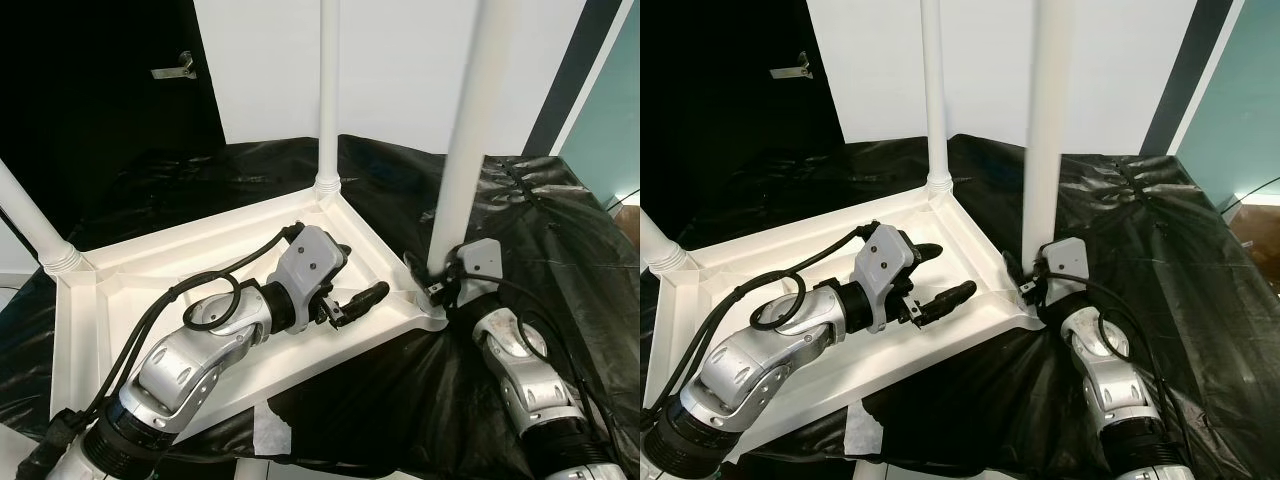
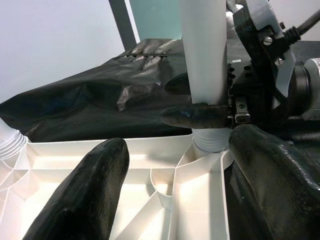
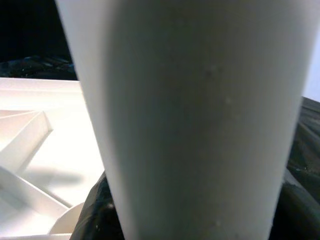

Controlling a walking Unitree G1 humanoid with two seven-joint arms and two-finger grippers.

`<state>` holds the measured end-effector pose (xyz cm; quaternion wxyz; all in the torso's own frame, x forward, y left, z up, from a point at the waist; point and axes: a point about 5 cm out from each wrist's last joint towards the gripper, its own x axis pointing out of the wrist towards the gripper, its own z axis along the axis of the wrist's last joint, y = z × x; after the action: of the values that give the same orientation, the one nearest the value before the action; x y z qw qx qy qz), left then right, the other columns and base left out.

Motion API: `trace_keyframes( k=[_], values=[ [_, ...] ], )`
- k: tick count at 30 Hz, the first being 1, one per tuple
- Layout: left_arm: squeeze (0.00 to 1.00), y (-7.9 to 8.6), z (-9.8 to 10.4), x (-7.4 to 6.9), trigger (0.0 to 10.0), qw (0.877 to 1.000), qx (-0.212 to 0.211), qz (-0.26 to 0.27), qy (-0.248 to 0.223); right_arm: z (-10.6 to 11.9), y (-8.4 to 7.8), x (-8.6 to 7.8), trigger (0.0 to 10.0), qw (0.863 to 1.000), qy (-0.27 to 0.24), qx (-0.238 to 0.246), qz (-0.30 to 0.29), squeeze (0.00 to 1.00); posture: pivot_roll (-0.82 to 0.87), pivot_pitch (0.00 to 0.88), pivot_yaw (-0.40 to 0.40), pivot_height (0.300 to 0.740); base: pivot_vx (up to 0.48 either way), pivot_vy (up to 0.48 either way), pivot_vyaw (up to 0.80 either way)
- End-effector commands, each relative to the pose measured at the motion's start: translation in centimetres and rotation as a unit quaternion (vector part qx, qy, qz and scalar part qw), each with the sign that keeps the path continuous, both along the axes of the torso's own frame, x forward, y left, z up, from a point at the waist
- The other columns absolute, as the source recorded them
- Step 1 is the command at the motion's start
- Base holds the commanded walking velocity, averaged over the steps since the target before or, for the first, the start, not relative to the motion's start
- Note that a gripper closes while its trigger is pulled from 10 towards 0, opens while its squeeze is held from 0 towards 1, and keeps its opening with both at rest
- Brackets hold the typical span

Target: Building children table

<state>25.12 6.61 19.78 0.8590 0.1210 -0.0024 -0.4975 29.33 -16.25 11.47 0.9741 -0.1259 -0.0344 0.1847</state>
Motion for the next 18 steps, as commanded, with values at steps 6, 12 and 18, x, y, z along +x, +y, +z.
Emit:
trace_keyframes(
  k=[6,12,18],
  values=[
    [0.00,-0.2,0.4,-0.7,10.0,0.998,0.010,-0.067,0.005,-6.1,-1.0,-3.1,10.0,0.991,0.128,-0.036,-0.001,0.00,-0.04,0.000,0.044,0.740,0.000,0.000,0.00],
    [0.00,-0.2,0.4,-0.7,10.0,0.998,0.012,-0.069,0.005,-5.9,-0.6,-3.9,10.0,0.994,0.105,-0.022,0.029,0.00,-0.04,0.000,0.048,0.740,0.000,0.000,0.00],
    [0.00,-0.2,0.5,-0.7,10.0,0.998,0.012,-0.069,0.005,-5.4,-0.9,-4.0,10.0,0.993,0.101,0.066,0.012,0.00,-0.04,0.000,0.051,0.740,0.000,0.000,0.00]
  ],
)
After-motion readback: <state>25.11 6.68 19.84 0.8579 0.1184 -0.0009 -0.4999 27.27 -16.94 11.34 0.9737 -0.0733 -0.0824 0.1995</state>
